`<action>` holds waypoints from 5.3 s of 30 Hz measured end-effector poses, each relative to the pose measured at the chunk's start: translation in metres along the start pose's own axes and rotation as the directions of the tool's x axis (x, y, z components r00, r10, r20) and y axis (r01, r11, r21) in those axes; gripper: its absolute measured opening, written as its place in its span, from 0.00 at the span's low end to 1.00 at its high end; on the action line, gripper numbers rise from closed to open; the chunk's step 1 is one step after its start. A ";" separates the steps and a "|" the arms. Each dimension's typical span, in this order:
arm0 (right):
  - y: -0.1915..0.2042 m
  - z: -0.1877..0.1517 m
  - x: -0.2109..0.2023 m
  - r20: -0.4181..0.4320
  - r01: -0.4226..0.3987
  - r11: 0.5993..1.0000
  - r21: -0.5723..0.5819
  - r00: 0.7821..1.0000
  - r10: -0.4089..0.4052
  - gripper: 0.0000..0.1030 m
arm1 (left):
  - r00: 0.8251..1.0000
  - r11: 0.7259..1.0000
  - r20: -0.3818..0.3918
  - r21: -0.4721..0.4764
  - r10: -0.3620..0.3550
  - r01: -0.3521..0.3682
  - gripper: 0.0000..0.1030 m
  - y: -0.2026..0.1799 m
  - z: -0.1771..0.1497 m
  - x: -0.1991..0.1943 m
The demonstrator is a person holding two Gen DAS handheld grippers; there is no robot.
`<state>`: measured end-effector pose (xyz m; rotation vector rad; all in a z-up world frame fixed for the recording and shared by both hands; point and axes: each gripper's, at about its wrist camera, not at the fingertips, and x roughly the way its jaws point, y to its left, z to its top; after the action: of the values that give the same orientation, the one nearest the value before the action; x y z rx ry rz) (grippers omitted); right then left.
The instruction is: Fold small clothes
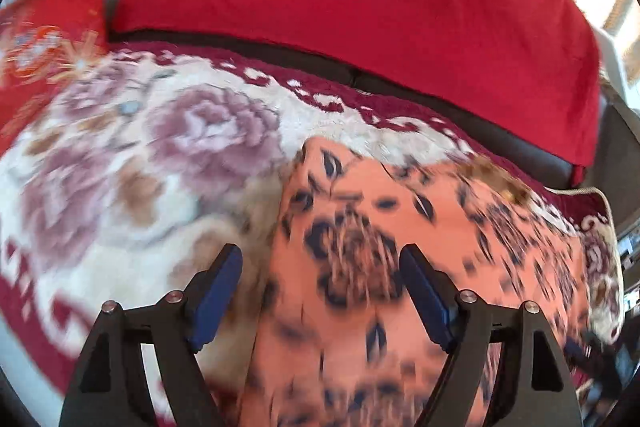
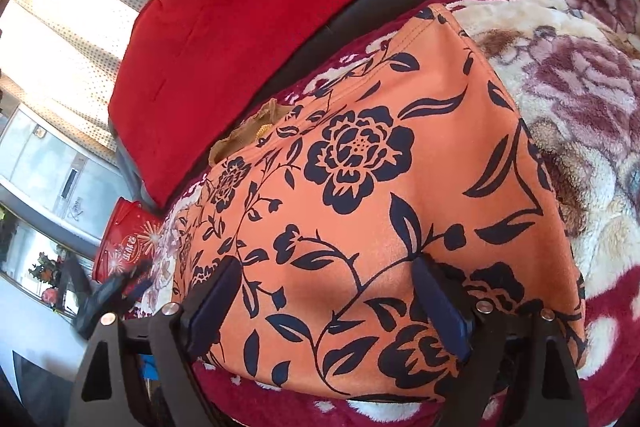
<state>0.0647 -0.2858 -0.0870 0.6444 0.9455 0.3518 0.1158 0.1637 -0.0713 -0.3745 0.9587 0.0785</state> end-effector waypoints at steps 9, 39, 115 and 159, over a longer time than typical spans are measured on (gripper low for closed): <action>-0.006 -0.001 -0.002 0.019 -0.045 0.999 0.017 0.999 0.044 0.87 | 0.983 0.975 -0.082 -0.136 0.165 -0.175 0.14 0.051 0.046 0.058; -0.072 -0.053 -0.048 0.221 -0.178 0.899 0.400 0.971 0.094 0.88 | 0.991 0.943 0.107 0.317 0.075 -0.105 0.77 -0.141 -0.112 -0.042; 0.305 -0.089 0.170 0.018 0.228 0.722 -0.653 0.958 -0.285 0.15 | 0.954 0.903 0.294 -0.423 0.057 0.076 0.85 0.135 -0.062 -0.050; 0.241 -0.124 0.084 0.014 -0.013 0.869 -0.495 1.000 0.023 0.73 | 0.966 0.955 0.068 -0.143 -0.251 0.258 0.14 0.071 -0.099 -0.044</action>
<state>0.0068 -0.0129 -0.0364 0.1821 0.7852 0.5812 -0.0032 0.2004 -0.1065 -0.6310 0.8513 -0.0755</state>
